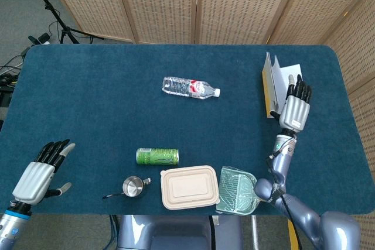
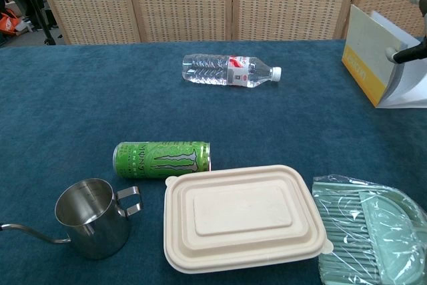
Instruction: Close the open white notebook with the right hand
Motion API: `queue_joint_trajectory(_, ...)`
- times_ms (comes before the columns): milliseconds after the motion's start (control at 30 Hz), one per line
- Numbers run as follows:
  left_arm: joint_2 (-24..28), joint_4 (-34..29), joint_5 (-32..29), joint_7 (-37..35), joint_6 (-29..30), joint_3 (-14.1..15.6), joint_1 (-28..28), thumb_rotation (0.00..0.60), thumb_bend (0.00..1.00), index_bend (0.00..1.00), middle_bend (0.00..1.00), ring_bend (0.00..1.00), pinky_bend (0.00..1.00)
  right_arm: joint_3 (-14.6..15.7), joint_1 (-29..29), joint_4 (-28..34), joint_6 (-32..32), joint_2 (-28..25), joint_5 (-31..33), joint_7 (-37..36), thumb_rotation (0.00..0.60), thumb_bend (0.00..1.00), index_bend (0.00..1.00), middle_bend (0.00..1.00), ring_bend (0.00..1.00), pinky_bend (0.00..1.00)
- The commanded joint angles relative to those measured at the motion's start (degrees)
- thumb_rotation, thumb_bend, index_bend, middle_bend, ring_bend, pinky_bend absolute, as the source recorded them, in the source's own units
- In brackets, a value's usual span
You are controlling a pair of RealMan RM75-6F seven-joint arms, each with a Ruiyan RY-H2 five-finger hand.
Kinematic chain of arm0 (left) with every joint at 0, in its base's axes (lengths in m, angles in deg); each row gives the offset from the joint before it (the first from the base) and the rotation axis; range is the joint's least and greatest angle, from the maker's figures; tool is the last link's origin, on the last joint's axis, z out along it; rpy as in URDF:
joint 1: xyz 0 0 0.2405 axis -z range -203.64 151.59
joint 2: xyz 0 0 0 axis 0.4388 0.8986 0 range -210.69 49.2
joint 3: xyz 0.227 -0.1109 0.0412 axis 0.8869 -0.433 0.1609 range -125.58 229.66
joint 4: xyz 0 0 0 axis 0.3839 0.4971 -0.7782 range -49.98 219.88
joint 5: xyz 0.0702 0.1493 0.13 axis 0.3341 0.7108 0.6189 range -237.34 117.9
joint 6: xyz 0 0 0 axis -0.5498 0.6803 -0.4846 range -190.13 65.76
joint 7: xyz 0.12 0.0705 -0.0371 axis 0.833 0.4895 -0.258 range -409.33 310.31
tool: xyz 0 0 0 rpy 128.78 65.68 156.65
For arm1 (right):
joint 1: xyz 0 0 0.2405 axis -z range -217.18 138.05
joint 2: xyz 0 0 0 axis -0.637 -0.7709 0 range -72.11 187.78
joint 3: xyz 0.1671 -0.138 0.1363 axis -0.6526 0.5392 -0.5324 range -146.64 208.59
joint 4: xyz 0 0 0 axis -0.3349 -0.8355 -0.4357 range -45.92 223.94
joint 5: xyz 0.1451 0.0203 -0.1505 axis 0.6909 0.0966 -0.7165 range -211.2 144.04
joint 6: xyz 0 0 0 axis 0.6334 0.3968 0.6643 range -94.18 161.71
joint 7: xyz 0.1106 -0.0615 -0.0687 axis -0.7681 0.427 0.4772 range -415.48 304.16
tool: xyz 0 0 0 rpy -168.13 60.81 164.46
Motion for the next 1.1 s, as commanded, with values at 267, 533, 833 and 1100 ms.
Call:
queue_joint_trajectory(267, 0.1, 0.0, -0.3, -0.2, 0.6, -0.3, -0.2, 0.600, 0.19, 0.00, 0.00, 0.00, 0.00, 0.3, 1.3, 1.6, 0.7, -1.7, 0.2, 0.8, 0.600, 0.41, 0.00, 0.00, 0.00, 0.00)
queue_joint_trajectory(533, 0.3, 0.1, -0.7, -0.4, 1.0, -0.6, -0.3, 0.600, 0.19, 0.00, 0.00, 0.00, 0.00, 4.6, 6.1, 7.8, 2.8, -6.5, -3.7, -0.4, 0.600, 0.40, 0.00, 0.00, 0.00, 0.00)
queue_joint_trajectory(833, 0.4, 0.0, -0.6, -0.3, 1.2, -0.7, -0.4, 0.600, 0.19, 0.00, 0.00, 0.00, 0.00, 10.0, 11.8, 19.5, 0.3, -16.5, -6.7, 0.0, 0.600, 0.37, 0.00, 0.00, 0.00, 0.00)
queue_joint_trajectory(1100, 0.3, 0.4, -1.8, 0.1, 0.8, -1.2, -0.3, 0.600, 0.19, 0.00, 0.00, 0.00, 0.00, 24.2, 18.2, 31.4, -1.3, -31.8, -20.1, 0.5, 0.600, 0.34, 0.00, 0.00, 0.00, 0.00)
